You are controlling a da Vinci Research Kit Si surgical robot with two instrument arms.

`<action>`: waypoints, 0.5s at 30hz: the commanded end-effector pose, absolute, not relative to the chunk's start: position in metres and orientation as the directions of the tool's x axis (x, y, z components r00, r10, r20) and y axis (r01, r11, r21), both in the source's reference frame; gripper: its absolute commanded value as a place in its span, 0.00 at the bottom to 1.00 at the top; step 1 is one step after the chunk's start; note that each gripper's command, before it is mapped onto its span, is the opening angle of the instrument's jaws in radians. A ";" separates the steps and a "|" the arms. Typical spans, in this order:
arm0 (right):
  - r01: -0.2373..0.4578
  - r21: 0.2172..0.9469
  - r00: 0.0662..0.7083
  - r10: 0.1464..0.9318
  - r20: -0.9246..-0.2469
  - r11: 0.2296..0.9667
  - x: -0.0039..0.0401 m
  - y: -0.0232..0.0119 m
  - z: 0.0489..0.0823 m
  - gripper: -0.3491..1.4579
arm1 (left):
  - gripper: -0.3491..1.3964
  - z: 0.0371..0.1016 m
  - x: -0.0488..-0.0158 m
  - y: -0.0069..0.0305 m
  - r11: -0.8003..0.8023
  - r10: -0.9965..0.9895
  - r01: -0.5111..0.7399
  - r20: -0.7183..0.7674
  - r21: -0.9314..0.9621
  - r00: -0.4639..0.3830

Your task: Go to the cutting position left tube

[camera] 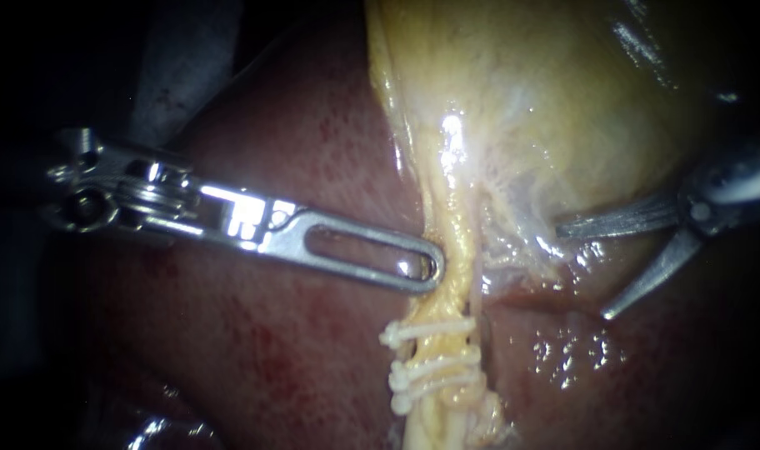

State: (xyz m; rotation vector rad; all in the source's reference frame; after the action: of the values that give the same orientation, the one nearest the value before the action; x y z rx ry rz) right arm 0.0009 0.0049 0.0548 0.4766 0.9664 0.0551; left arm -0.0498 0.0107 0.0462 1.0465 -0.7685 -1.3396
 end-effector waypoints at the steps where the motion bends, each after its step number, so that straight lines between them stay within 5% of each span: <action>1: 0.164 0.414 0.575 0.254 -0.778 0.896 0.0009 0.0049 0.0547 0.98 | 0.00 0.0462 -0.0498 0.0108 -0.071 -0.985 0.389 -0.126 0.919 0.116; 15: 0.162 0.408 0.576 0.250 -0.778 0.898 0.0016 0.0038 0.0549 0.98 | 0.00 0.0433 -0.0475 0.0111 -0.081 -0.982 0.370 -0.138 0.926 0.130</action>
State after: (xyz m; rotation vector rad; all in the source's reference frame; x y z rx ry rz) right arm 0.0016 0.0036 0.0549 0.4688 0.9659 0.0547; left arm -0.0473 0.0111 0.0430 1.0776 -0.7654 -1.3292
